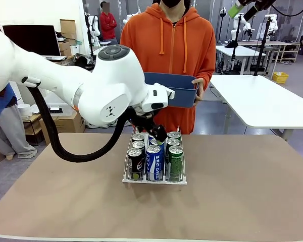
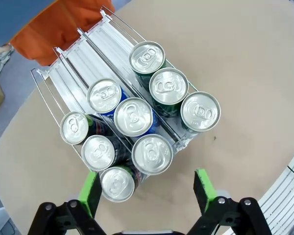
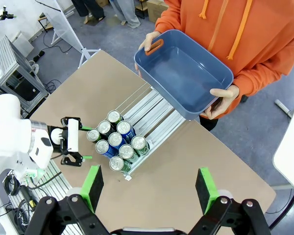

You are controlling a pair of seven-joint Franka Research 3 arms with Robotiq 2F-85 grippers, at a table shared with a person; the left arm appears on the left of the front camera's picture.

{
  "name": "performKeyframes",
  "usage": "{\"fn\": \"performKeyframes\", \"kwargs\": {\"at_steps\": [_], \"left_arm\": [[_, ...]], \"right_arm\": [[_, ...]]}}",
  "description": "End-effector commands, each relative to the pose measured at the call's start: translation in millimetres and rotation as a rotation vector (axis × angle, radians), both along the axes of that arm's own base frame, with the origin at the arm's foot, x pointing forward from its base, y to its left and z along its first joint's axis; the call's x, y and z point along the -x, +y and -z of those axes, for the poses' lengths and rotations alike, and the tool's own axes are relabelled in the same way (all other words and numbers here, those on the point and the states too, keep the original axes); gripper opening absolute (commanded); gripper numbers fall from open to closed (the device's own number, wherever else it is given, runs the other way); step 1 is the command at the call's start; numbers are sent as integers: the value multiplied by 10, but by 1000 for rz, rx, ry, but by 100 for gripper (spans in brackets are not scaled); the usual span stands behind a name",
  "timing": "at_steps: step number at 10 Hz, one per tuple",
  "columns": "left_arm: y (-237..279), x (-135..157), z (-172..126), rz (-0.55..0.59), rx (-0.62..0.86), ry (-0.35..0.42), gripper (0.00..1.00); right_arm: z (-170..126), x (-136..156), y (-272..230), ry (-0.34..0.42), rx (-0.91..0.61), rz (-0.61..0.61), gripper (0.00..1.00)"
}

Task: Fill the beverage cans into the dispenser.
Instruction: Place the picked Ionic drink in the line of the Automatic Can Dispenser with the same cans.

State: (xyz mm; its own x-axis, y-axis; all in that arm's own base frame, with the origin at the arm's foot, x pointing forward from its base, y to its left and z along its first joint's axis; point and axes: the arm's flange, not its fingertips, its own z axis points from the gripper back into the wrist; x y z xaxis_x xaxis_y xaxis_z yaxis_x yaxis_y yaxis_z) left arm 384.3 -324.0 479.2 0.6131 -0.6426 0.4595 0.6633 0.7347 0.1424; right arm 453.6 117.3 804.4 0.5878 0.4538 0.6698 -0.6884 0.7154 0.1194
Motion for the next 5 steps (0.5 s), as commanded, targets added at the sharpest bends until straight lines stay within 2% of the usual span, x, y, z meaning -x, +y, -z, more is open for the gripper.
{"fn": "performKeyframes", "kwargs": {"at_steps": [1,2,3,5], "left_arm": [[414,-7,-425,71,20,62,100],[594,-49,-600,142,-22,117,100],[700,-73,-783,174,-45,138,100],[1035,-172,-1230,153,-23,173,100]], "right_arm": [[0,9,-11,2,1,-2,100],[0,9,-11,2,1,-2,100],[0,9,-11,2,1,-2,100],[0,9,-11,2,1,-2,100]]}}
